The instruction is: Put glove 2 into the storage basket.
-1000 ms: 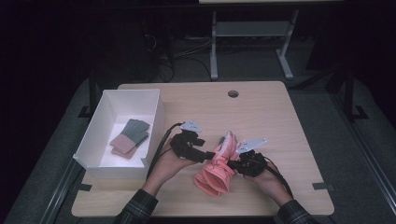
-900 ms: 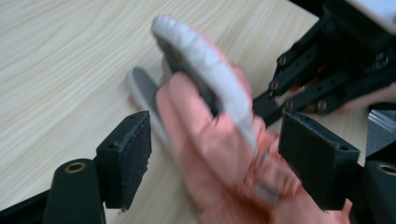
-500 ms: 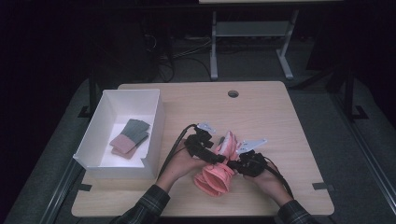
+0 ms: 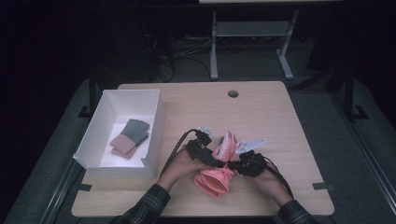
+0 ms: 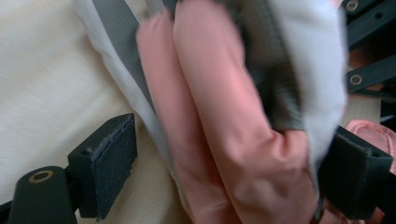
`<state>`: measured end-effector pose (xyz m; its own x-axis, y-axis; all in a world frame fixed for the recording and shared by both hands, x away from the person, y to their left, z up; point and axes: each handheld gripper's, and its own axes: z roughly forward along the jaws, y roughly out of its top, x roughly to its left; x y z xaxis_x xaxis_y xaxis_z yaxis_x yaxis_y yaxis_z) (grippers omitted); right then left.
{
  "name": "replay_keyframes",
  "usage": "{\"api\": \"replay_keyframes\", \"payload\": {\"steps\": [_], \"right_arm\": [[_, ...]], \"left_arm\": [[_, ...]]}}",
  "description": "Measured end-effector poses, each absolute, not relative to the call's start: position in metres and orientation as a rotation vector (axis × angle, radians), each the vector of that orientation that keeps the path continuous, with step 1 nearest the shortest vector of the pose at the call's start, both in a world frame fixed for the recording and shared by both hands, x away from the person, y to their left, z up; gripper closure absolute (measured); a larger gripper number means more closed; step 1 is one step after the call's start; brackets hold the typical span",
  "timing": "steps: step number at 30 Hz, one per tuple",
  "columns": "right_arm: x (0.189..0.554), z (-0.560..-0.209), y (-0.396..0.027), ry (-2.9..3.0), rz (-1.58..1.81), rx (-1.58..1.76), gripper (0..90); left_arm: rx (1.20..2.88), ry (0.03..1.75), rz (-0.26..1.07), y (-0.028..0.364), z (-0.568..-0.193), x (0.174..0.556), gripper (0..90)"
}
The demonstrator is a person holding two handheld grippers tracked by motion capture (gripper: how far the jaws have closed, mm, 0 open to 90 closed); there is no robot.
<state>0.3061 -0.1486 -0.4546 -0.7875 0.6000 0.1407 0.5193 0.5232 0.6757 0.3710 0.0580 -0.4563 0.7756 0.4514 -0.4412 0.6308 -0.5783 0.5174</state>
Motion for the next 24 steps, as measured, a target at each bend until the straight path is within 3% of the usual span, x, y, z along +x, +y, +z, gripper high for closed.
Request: {"api": "replay_keyframes", "payload": {"steps": [6,16,24], "right_arm": [[0.305,-0.455,-0.148,2.641,1.119,0.973,90.0],[0.306,-0.457,-0.148,2.636,1.126,0.96,90.0],[0.303,-0.456,-0.148,2.622,1.11,0.903,90.0]], "left_arm": [[2.28,0.776,-0.395,0.055,-0.458,0.372,15.3],[2.249,0.749,-0.538,0.058,-0.463,0.38,35.5],[2.231,0.73,-0.544,0.063,-0.462,0.38,53.5]]}}
